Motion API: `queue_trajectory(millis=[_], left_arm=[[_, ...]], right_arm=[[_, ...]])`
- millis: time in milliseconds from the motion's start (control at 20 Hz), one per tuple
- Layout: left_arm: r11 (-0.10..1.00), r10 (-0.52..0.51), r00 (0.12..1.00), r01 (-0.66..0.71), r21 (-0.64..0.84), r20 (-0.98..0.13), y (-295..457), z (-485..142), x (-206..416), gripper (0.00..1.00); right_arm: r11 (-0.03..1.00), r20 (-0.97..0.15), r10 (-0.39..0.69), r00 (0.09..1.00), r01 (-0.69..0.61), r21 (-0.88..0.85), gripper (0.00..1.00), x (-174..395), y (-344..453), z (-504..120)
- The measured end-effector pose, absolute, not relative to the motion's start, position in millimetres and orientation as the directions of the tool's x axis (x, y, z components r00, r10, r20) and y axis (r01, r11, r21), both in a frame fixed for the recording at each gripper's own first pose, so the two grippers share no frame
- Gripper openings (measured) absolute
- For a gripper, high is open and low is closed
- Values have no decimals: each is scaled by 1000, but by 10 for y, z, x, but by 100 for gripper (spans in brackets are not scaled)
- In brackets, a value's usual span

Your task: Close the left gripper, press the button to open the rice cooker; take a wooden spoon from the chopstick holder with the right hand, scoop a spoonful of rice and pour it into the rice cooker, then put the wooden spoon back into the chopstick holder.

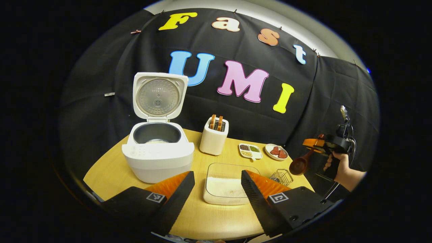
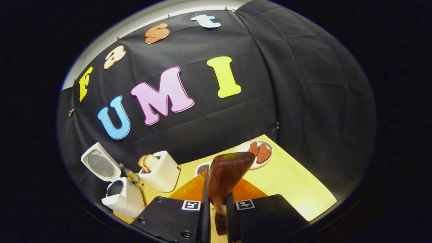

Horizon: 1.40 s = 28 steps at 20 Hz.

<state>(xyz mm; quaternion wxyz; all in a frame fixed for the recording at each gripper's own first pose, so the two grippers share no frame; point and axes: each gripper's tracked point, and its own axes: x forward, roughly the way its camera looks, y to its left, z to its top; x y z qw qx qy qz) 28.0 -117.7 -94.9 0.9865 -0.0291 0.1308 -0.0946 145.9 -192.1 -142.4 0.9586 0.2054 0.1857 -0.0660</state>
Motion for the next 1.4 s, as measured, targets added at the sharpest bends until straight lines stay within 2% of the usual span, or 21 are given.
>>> queue_trajectory(millis=[500, 850, 950, 1000, 1050, 1200, 1400], left_arm=[[996, -73, 967, 57, -72, -242, -1171, -824, 320, 95], [997, -43, 970, 26, -72, -239, -1045, -768, 311, 96], [998, -29, 977, 15, -67, -211, -950, -671, 329, 96], [998, -21, 981, 8, -67, -195, -888, -607, 353, 96], [998, -16, 983, 4, -66, -184, -845, -555, 385, 96], [999, 4, 990, -8, -33, -139, -686, -336, 489, 96], [997, 70, 994, -71, -12, -87, -318, 63, 706, 95]], right_arm=[[891, -492, 1, 871, 223, 396, 23, 1638, -1901, -2266], [876, -554, 7, 832, 262, 406, 24, 1515, -1828, -2567], [867, -554, 11, 832, 268, 419, 27, 1478, -1801, -2591], [869, -551, 3, 834, 271, 414, 34, 1448, -1811, -2566], [874, -550, -6, 835, 272, 403, 33, 1416, -1824, -2557], [892, -539, -52, 841, 282, 353, 100, 1155, -1910, -2377], [909, -505, -127, 854, 304, 286, 99, 851, -2050, -2215]])
